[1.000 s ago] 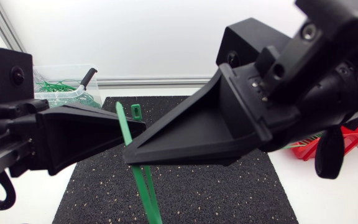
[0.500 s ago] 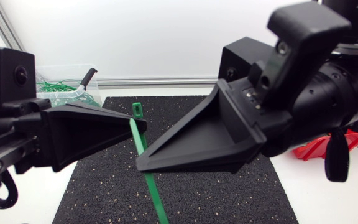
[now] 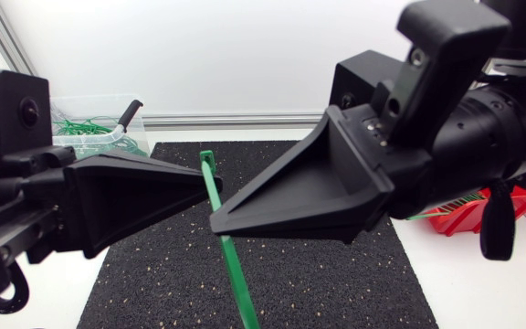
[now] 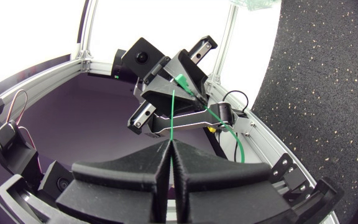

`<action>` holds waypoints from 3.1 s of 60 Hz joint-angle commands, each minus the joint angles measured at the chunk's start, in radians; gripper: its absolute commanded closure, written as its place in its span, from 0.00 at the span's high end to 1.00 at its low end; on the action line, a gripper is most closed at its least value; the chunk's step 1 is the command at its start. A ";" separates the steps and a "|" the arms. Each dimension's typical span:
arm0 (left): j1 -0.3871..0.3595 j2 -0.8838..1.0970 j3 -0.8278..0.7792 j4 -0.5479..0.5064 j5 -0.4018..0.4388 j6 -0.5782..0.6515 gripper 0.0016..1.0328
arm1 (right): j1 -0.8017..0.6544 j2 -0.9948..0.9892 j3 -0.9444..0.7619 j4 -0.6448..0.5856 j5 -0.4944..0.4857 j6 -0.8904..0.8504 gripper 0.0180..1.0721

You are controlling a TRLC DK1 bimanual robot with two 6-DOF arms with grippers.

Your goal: Take a green cable tie from the red box, thread the tail through the head to close it, then place it in the transparent bin on the left.

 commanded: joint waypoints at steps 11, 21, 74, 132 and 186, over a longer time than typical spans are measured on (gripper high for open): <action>-0.014 -0.011 -0.019 0.018 -0.021 0.015 0.05 | -0.021 0.006 -0.027 -0.002 -0.008 0.027 0.05; -0.016 -0.014 -0.019 0.018 -0.024 0.015 0.05 | -0.025 0.015 -0.030 -0.001 -0.010 0.027 0.05; -0.089 -0.043 -0.041 0.015 -0.111 0.047 0.05 | -0.061 0.080 0.038 0.005 -0.012 0.031 0.05; -0.142 -0.057 -0.042 0.007 -0.194 0.076 0.05 | -0.111 0.170 0.039 0.128 0.008 0.209 0.06; -0.074 -0.002 -0.065 -0.002 -0.211 0.368 0.08 | -0.231 0.147 0.046 0.102 -0.070 -0.027 0.38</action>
